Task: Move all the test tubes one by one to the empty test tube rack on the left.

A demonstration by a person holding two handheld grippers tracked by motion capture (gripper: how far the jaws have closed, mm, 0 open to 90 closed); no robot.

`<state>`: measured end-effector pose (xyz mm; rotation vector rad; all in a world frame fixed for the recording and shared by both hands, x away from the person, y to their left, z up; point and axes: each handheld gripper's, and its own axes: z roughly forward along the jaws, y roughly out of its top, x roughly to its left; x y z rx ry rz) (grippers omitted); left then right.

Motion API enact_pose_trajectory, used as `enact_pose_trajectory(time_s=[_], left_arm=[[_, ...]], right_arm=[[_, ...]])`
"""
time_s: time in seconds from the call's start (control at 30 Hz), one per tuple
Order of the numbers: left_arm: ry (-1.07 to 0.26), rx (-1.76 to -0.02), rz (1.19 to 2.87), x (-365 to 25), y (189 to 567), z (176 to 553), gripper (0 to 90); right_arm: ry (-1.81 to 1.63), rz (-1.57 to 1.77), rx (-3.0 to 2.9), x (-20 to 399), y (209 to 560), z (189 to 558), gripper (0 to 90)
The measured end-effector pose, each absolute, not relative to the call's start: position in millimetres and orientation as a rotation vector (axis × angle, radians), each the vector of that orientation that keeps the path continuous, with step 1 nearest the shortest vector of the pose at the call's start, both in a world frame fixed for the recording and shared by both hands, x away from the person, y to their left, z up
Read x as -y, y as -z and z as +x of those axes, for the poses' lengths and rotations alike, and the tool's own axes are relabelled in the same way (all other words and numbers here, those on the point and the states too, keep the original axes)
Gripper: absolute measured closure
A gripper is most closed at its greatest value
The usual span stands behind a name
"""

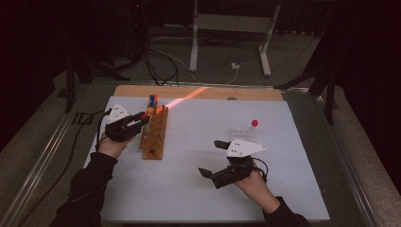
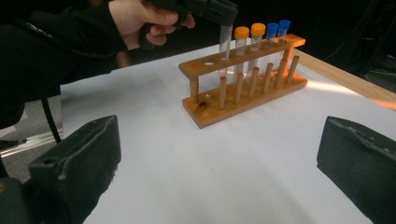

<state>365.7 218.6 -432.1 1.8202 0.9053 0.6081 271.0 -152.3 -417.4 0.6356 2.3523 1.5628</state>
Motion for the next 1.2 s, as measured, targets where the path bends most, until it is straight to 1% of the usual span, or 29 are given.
enact_pose_trajectory(time_s=[0.43, 0.77, 0.87, 0.93, 1.07, 1.17, 1.2], left_arm=[[-0.599, -0.919, 1.861, -215, 444, 364, 71.2], [-0.589, -0.930, 1.870, -215, 447, 365, 70.8], [-0.563, -0.936, 1.871, -216, 447, 366, 70.1], [-0.567, -0.930, 1.882, -215, 447, 365, 66.8], [-0.564, -0.922, 1.887, -210, 442, 361, 48.7], [-0.550, -0.904, 1.882, -206, 437, 357, 39.1], [-0.549, -0.902, 1.879, -205, 436, 356, 34.2]], right_arm=[[-1.564, 0.632, -2.352, 153, 416, 270, 0.0], [-1.566, 0.633, -2.355, 152, 415, 270, 0.0], [-1.569, 0.634, -2.354, 153, 415, 270, 0.0], [-1.570, 0.635, -2.350, 153, 415, 270, 0.0], [-1.571, 0.639, -2.339, 156, 412, 271, 0.0], [-1.567, 0.647, -2.324, 160, 410, 272, 0.0], [-1.566, 0.648, -2.317, 161, 409, 273, 0.0]])
